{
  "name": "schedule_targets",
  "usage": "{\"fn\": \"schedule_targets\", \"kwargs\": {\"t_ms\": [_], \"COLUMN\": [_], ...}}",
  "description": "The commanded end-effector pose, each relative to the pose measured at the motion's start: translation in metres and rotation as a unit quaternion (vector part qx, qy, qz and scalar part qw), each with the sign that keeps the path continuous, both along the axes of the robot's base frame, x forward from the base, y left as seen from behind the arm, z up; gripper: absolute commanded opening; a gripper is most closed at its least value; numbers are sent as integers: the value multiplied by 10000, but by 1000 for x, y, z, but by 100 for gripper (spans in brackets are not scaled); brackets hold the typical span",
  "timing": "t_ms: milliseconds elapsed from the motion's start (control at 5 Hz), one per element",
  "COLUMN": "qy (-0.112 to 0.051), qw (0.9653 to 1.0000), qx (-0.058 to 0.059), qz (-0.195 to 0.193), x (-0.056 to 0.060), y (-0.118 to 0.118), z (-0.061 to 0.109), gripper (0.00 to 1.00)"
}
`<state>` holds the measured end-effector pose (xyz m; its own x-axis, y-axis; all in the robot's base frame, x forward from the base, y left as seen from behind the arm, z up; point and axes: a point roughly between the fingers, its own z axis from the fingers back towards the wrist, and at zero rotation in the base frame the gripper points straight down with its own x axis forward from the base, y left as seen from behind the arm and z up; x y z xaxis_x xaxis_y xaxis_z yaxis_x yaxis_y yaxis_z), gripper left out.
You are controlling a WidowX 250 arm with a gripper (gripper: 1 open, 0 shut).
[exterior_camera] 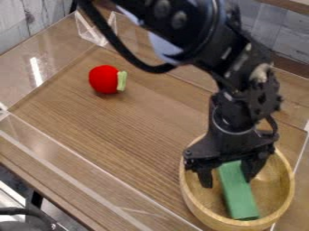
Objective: Remove the green stick from the brown bowl and put it on the table
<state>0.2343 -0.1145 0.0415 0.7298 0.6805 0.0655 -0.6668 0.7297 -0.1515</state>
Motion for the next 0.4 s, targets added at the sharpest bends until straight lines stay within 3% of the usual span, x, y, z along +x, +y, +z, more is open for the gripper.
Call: {"fn": "schedule_targets", "kwargs": {"t_ms": [0, 200], "qy": [-159, -190], "qw": [9998, 9998], "qx": [-34, -25], "qz": [117, -3], "x": [6, 5], "y": [-6, -13], "z": [0, 3], "gripper": [0, 0]}}
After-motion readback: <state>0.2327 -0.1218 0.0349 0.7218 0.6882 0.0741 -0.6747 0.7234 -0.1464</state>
